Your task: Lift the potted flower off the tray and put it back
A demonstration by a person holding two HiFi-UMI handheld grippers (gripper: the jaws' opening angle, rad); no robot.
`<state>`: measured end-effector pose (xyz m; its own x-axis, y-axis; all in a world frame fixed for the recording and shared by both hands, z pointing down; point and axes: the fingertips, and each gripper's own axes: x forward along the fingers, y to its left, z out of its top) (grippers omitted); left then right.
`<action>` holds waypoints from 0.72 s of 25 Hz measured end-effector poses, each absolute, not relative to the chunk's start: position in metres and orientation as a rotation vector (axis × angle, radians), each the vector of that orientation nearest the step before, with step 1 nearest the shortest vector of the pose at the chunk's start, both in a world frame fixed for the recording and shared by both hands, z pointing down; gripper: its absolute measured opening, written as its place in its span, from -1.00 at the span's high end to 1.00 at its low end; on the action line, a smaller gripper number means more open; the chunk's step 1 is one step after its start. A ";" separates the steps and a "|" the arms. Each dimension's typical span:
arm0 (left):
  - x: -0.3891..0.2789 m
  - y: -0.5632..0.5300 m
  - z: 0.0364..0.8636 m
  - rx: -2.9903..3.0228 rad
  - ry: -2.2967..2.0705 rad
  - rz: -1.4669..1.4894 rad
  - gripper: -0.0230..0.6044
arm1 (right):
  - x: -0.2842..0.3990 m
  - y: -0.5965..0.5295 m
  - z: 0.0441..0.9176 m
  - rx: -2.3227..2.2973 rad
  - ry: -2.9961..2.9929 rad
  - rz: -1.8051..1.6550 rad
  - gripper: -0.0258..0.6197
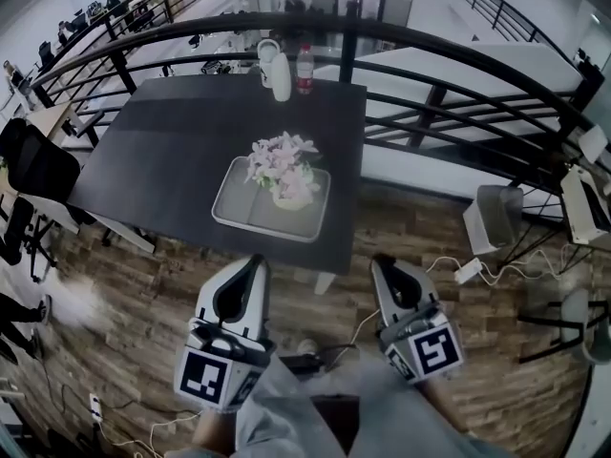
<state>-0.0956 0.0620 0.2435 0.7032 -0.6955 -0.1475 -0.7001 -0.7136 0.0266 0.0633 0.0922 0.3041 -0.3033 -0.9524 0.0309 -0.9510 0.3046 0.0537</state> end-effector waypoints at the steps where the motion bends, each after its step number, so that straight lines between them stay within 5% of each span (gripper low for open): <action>1: -0.097 0.059 0.244 -2.875 1.166 0.233 0.93 | 0.061 0.089 0.304 1.822 -2.489 -0.044 0.92; 18: -0.110 0.052 0.253 -2.909 1.154 0.238 0.93 | 0.045 0.077 0.314 1.833 -2.453 -0.020 0.91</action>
